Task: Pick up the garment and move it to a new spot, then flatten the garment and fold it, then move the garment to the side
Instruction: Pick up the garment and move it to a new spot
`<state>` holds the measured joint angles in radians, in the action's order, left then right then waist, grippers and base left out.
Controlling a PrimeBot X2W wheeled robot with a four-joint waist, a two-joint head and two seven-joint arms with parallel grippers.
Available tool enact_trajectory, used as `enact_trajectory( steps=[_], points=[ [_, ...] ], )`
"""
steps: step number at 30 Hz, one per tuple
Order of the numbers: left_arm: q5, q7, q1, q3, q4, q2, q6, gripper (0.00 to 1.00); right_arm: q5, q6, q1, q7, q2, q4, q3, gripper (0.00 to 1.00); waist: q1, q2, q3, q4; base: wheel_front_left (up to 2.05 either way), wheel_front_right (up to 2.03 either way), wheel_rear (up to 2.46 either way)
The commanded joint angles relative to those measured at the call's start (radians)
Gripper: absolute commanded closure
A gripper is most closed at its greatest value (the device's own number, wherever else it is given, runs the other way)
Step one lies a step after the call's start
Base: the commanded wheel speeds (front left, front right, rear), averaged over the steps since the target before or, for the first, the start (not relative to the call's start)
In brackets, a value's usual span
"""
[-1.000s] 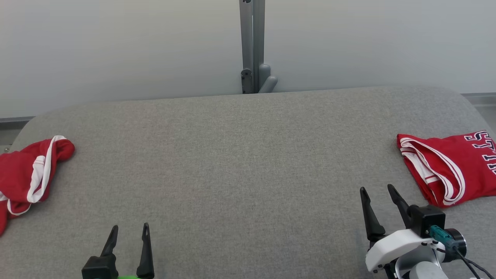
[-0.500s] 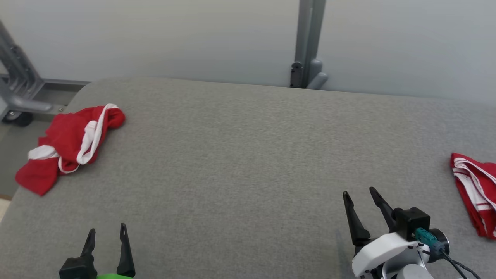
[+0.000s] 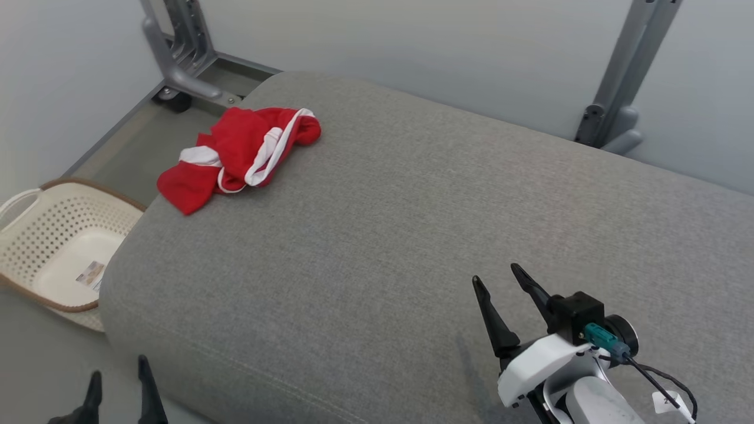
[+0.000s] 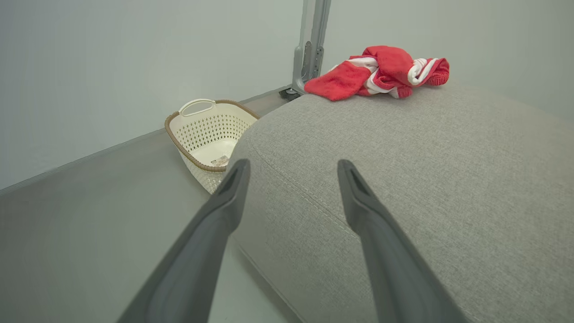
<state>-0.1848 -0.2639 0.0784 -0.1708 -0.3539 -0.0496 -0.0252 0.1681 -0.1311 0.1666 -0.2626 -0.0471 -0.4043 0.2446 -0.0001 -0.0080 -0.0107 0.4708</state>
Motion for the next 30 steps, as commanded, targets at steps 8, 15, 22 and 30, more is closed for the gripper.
enact_trajectory(
  steps=[8,15,22,30],
  points=[
    [-0.065,0.000,-0.028,-0.012,0.002,-0.002,-0.020,0.00,-0.016,0.001,0.032,-0.003,-0.026,-0.013,0.001,0.00,0.0001,0.0080,0.061,0.062,0.00,0.00,0.00],
    [-0.100,0.000,-0.195,-0.013,-0.094,-0.006,-0.078,0.00,-0.035,0.001,0.028,-0.003,-0.067,0.035,-0.001,0.00,0.0001,0.0080,0.138,0.013,0.00,0.00,0.00],
    [-0.126,0.000,-0.476,-0.005,-0.264,-0.083,-0.105,0.00,-0.045,0.001,0.099,0.014,-0.155,0.111,0.032,0.00,0.0001,0.0080,0.276,-0.092,0.00,0.00,0.00],
    [-0.258,0.010,-0.745,0.129,-0.480,-0.214,-0.106,0.00,-0.046,0.001,0.142,0.084,-0.219,0.258,0.031,0.00,0.0001,0.0080,0.388,-0.200,0.00,0.00,0.00]
  ],
)
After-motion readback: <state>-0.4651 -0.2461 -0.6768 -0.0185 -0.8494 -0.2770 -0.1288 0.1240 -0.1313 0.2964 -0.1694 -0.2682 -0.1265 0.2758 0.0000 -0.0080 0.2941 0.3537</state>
